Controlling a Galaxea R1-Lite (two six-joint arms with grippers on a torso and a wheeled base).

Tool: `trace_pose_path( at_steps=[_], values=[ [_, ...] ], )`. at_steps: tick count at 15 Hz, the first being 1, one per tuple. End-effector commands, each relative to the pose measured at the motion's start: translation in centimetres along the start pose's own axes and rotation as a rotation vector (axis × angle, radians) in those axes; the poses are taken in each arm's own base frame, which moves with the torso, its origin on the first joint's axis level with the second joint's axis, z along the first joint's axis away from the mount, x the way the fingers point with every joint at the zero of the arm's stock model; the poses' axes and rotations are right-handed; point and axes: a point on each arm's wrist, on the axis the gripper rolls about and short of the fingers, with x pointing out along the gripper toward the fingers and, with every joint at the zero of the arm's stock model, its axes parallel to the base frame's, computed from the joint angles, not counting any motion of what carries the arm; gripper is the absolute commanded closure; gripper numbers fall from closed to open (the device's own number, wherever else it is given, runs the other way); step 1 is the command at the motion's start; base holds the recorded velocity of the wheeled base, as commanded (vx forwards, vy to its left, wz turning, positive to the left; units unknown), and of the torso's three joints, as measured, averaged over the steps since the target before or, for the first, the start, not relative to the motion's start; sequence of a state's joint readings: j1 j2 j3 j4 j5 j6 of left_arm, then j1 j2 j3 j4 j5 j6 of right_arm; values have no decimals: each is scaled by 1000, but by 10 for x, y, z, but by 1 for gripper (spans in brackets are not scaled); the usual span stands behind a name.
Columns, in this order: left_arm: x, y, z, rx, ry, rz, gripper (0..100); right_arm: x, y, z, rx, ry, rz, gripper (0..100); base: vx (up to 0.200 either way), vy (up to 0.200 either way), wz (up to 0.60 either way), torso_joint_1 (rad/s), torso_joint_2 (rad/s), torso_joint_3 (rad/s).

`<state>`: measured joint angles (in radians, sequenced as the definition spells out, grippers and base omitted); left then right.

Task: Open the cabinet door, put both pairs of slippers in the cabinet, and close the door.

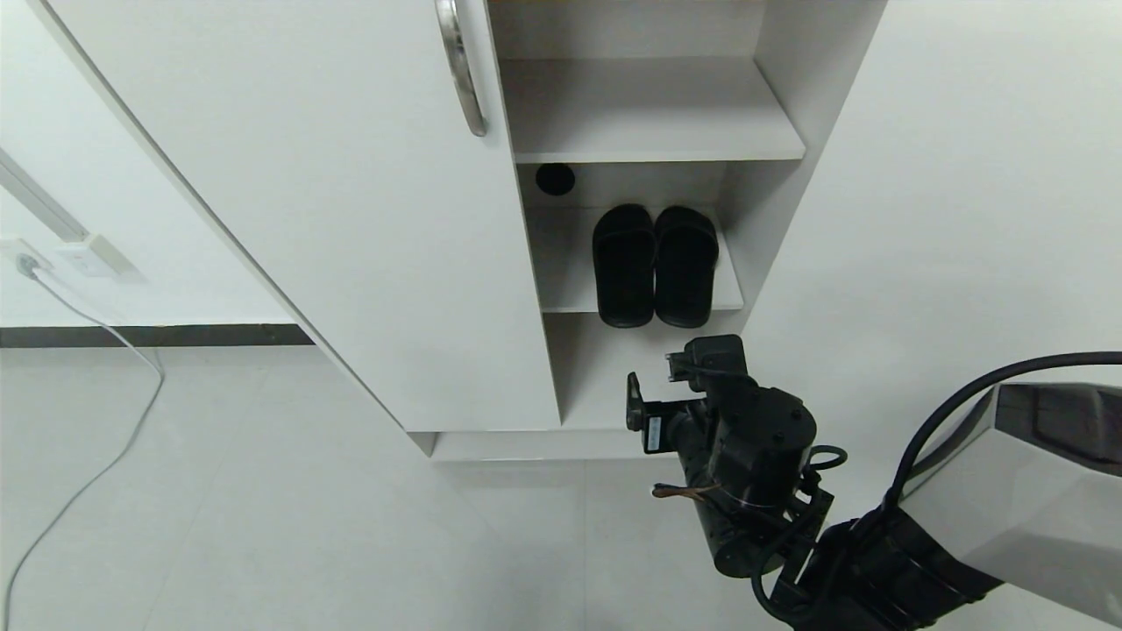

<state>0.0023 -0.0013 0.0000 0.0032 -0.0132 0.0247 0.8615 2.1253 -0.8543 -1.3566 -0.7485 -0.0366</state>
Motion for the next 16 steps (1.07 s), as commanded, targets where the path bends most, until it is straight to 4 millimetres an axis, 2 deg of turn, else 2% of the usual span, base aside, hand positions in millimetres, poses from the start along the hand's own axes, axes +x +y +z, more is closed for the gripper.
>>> trace_pose_path(
  at_steps=[1,6,16],
  values=[
    [0,0,0,0,1,0,100,0,0,-1,-1,1,1,0,0,0,0,0,0,0],
    [0,0,0,0,1,0,100,0,0,-1,-5,3,1,0,0,0,0,-1,0,19],
    [0,0,0,0,1,2,100,2,-1,-3,-7,6,-5,0,0,0,0,2,3,194]
  ],
)
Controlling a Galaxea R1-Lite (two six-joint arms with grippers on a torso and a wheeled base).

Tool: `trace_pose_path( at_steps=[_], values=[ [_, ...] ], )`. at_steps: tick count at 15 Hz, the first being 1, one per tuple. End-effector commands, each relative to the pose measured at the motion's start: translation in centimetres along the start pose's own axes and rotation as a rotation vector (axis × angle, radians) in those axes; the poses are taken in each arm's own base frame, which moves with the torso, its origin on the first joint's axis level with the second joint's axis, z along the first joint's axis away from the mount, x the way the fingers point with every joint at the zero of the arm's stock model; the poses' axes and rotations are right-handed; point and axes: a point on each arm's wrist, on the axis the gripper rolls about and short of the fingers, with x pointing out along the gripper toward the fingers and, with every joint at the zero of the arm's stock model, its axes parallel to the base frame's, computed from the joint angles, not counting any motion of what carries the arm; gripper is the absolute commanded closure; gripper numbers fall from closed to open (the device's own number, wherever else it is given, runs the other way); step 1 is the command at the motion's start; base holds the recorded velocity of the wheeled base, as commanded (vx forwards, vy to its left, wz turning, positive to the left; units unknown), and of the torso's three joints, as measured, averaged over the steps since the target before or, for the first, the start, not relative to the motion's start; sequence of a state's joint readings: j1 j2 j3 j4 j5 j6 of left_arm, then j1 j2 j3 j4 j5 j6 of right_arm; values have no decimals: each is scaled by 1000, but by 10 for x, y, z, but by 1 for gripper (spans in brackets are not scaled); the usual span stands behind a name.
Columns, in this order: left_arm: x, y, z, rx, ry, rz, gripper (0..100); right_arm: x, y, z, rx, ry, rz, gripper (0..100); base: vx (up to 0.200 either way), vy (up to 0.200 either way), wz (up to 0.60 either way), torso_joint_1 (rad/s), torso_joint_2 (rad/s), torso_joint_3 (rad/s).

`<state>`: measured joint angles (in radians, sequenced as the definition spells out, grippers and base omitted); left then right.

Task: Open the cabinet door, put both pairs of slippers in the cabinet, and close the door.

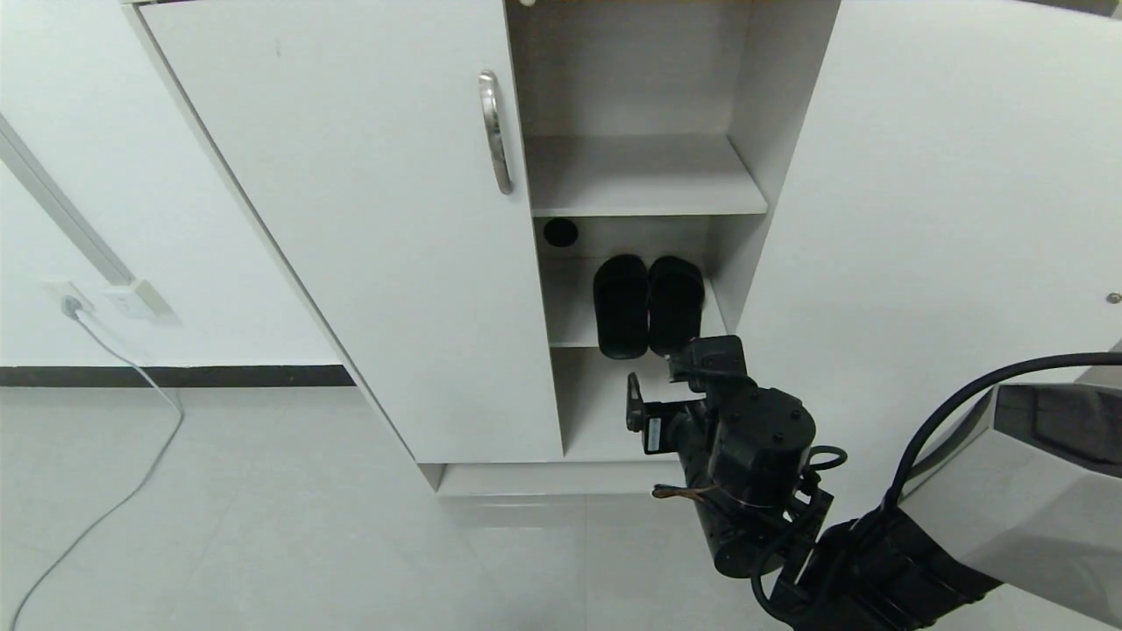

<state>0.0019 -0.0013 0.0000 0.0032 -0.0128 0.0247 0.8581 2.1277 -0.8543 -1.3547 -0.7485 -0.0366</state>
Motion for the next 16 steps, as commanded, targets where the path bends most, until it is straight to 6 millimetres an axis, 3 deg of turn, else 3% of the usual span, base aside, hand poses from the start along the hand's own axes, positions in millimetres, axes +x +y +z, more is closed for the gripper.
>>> trace_pose_path(
  at_steps=[1,6,11,16],
  values=[
    [0,0,0,0,1,2,100,1,-1,-2,-4,3,-4,0,0,0,0,2,2,203],
    [0,0,0,0,1,0,100,4,-8,-8,-28,29,-23,0,0,0,0,0,2,202],
    [0,0,0,12,1,-3,100,-8,-16,-14,-60,67,46,0,0,0,0,2,3,203],
    [0,0,0,11,1,-5,100,-8,-18,-14,-48,72,64,0,0,0,0,0,0,40]
  ],
)
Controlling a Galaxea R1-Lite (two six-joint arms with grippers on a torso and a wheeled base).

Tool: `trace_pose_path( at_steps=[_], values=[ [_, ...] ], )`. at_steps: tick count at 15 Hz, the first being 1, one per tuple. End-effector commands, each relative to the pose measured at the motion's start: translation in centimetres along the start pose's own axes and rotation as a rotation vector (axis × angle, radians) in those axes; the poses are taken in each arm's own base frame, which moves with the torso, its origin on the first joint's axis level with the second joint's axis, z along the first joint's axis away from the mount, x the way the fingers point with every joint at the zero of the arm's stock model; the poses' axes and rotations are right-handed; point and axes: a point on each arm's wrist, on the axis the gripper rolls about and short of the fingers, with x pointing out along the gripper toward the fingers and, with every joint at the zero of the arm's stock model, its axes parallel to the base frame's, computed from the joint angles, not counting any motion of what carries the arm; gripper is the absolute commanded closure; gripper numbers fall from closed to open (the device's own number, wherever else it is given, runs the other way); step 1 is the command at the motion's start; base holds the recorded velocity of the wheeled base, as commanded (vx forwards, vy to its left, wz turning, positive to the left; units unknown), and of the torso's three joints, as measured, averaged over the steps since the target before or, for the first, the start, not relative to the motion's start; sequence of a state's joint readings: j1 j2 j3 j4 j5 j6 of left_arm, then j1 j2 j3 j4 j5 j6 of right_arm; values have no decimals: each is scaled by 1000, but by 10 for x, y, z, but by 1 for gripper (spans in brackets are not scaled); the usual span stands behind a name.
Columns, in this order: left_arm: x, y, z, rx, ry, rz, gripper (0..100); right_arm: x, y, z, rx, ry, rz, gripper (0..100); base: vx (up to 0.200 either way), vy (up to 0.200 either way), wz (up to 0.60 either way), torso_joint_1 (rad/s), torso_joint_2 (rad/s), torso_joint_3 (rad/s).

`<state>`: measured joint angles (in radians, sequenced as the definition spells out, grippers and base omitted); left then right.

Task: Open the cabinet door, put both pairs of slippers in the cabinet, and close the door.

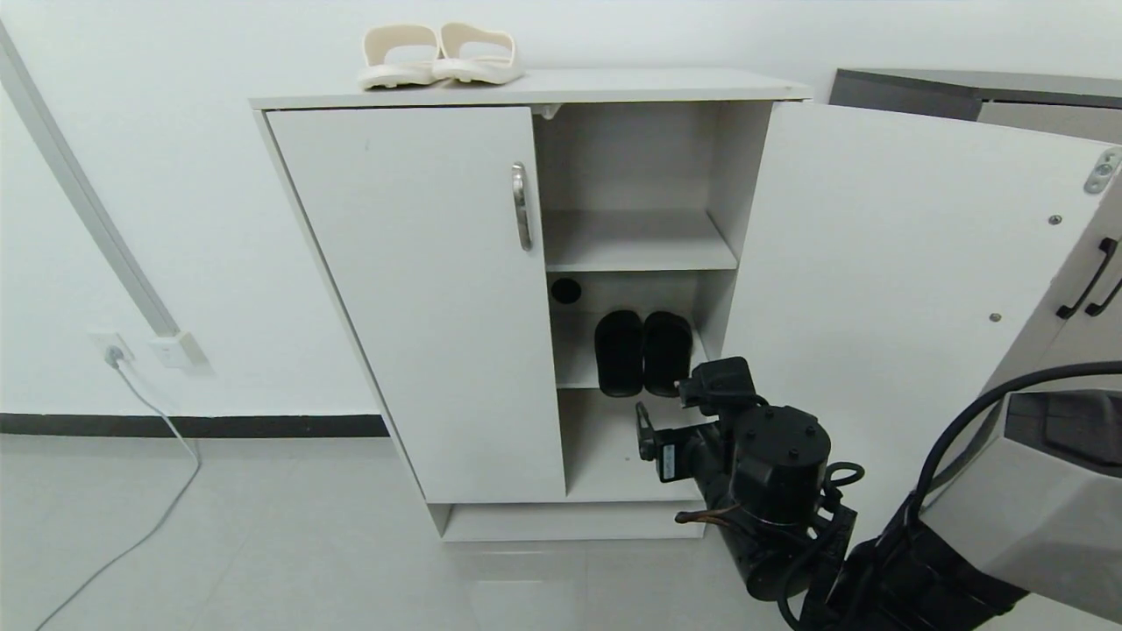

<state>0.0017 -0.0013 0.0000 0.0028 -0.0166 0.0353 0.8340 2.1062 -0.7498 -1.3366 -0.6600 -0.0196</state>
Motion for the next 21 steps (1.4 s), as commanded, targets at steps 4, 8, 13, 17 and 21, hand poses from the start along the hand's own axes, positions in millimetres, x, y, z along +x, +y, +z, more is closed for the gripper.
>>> trace_pose_path(
  at_steps=[4,8,13,17,21],
  values=[
    [0,0,0,0,2,-1,100,0,-2,-2,-7,9,-4,0,0,150,0,2,-1,1],
    [0,0,0,0,2,-1,100,2,-5,-4,-13,18,-16,0,0,200,0,8,0,2],
    [0,0,0,0,2,1,100,3,-11,-6,-22,24,-31,0,0,200,0,1,0,4],
    [0,0,0,0,2,-1,100,3,-15,-10,-45,40,-38,0,0,200,0,8,4,4],
    [0,0,0,-2,2,-1,100,3,-15,-10,-41,35,-37,0,0,200,0,1,1,1]
  ],
)
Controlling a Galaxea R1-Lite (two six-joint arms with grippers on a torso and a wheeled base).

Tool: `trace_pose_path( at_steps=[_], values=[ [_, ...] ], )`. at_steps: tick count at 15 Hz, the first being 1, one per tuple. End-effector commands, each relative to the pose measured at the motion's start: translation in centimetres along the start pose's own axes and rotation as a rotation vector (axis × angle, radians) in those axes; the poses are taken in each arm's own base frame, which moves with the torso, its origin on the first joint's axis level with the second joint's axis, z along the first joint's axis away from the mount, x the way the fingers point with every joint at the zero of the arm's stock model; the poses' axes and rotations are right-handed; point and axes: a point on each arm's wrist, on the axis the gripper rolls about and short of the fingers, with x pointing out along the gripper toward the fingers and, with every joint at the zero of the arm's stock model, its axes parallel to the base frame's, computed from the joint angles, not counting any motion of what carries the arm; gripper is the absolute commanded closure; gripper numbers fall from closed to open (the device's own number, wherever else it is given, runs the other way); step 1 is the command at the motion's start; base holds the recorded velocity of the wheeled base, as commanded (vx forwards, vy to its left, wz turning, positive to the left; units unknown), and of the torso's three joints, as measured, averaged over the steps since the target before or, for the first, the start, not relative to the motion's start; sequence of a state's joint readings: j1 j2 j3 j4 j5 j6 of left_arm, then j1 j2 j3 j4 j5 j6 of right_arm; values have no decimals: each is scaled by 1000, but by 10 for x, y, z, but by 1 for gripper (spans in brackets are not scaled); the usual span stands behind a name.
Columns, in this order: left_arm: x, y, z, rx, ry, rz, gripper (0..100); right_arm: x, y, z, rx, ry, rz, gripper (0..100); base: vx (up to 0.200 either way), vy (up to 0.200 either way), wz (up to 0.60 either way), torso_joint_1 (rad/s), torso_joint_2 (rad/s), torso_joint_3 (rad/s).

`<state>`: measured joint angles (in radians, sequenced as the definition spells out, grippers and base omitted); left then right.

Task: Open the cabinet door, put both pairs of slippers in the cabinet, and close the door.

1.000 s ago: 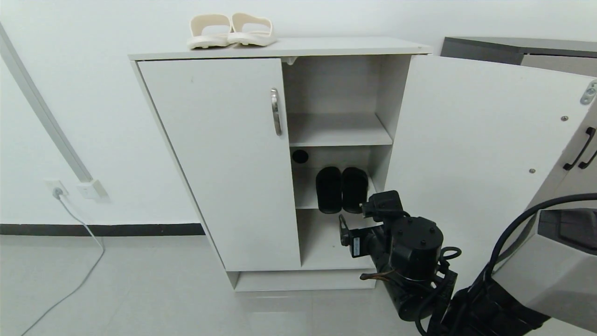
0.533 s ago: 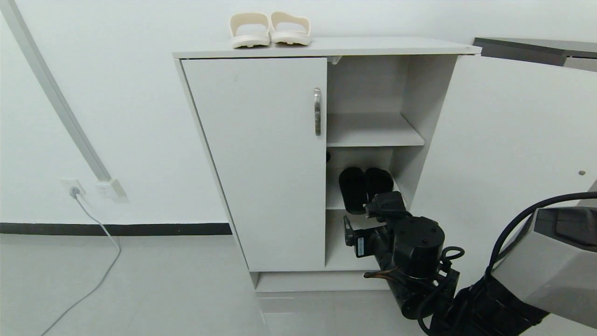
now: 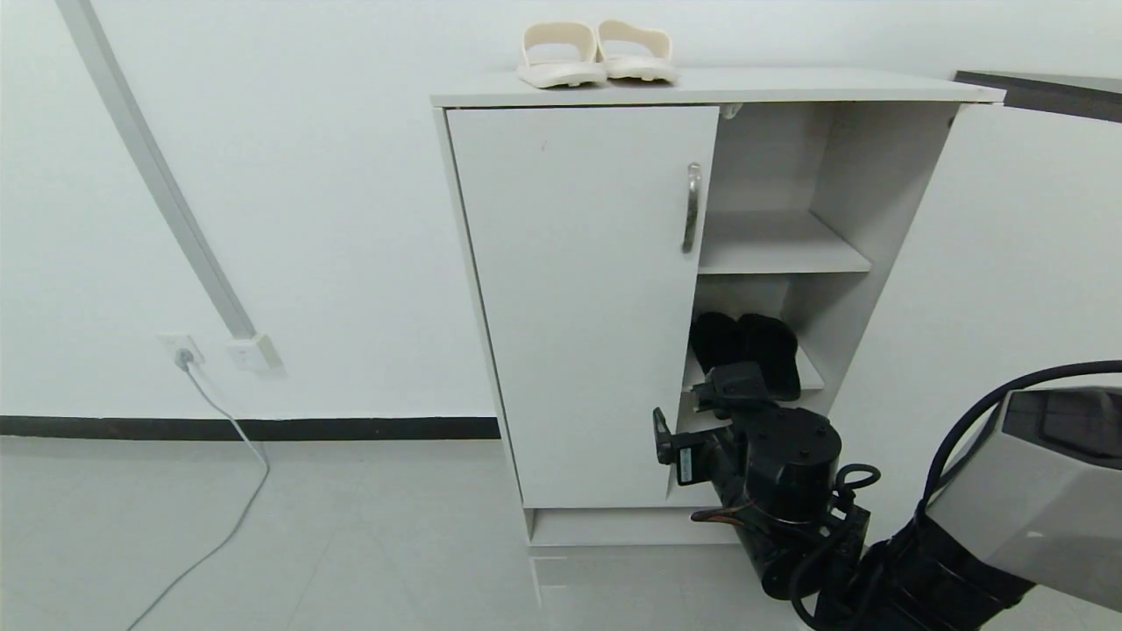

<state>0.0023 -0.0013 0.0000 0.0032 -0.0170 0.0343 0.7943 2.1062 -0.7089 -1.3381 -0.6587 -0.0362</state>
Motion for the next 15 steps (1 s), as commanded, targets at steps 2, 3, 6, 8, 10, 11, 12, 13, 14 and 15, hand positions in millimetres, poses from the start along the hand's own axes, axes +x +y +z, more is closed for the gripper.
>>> trace_pose_path(
  at_steps=[2,3,6,8,10,11,12,13,14,15],
  values=[
    [0,0,0,-1,1,1,100,1,1,0,1,-2,1,0,0,100,0,1,1,1],
    [0,0,0,-1,1,-1,100,1,1,0,1,-2,1,0,0,0,0,0,0,0],
    [0,0,0,-2,1,-1,100,1,1,-1,2,-3,1,0,0,0,0,0,0,0],
    [0,0,0,-2,1,-1,100,1,1,-1,4,-6,1,0,0,0,0,0,0,0],
    [0,0,0,-2,1,-1,100,2,2,-2,7,-10,1,0,0,0,0,0,0,0],
    [0,0,0,-2,1,1,100,2,2,-2,7,-12,1,0,0,0,0,0,0,0],
    [0,0,0,-2,1,1,100,2,2,-2,7,-12,1,0,0,0,0,0,0,0],
    [0,0,0,-2,1,1,100,2,2,-3,6,-10,1,0,0,0,0,0,0,0],
    [0,0,0,-2,1,1,100,2,2,-3,1,-10,1,0,0,0,0,0,0,0],
    [0,0,0,-2,1,1,100,2,2,-3,1,-11,2,0,0,0,0,0,0,0]
  ],
)
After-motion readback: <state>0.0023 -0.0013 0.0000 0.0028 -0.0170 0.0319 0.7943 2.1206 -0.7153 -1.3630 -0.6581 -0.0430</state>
